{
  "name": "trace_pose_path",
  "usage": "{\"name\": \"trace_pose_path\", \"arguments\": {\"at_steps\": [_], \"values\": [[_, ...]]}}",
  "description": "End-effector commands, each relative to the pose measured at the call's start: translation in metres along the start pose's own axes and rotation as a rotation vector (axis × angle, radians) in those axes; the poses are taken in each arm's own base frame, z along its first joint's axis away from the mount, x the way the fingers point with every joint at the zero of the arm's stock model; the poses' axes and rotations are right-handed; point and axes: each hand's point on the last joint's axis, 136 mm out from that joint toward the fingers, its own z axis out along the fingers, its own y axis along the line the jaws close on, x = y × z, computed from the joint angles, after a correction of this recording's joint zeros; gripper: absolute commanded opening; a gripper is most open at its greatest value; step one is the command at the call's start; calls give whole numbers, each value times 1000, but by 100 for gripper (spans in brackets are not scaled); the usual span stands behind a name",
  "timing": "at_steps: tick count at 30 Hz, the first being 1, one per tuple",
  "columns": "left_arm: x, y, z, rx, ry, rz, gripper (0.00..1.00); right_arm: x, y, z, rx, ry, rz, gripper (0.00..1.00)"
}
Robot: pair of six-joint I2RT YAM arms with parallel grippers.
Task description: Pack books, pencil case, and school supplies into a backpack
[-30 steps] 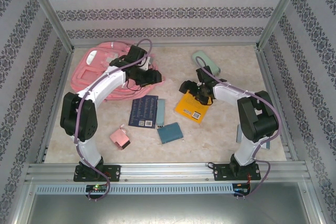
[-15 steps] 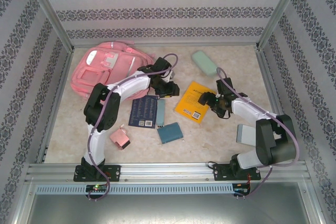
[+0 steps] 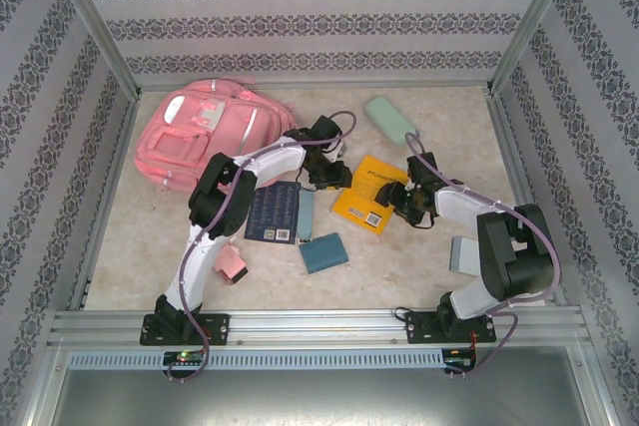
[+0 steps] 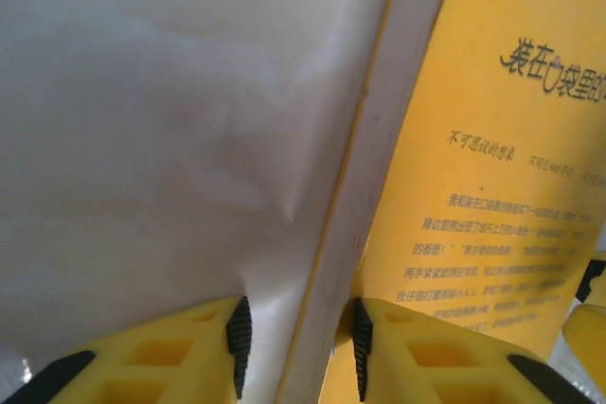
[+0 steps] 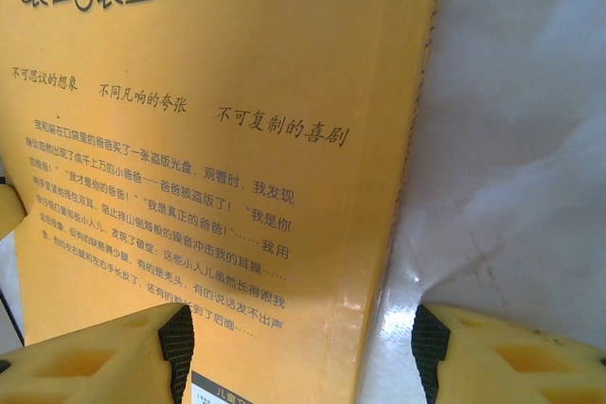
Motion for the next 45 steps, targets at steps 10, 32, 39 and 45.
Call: {"name": "trace_pose_path", "arguments": {"at_steps": [10, 32, 39, 45], "values": [[32, -7, 24, 11, 106, 21, 26, 3, 51, 11, -269, 72, 32, 54], [32, -14, 18, 36, 120, 51, 25, -11, 107, -38, -667, -7, 16, 42], [30, -20, 13, 46, 117, 59, 24, -18, 113, -45, -711, -33, 37, 41], [27, -22, 9, 49, 111, 64, 24, -20, 112, -49, -682, -51, 17, 41]]}}
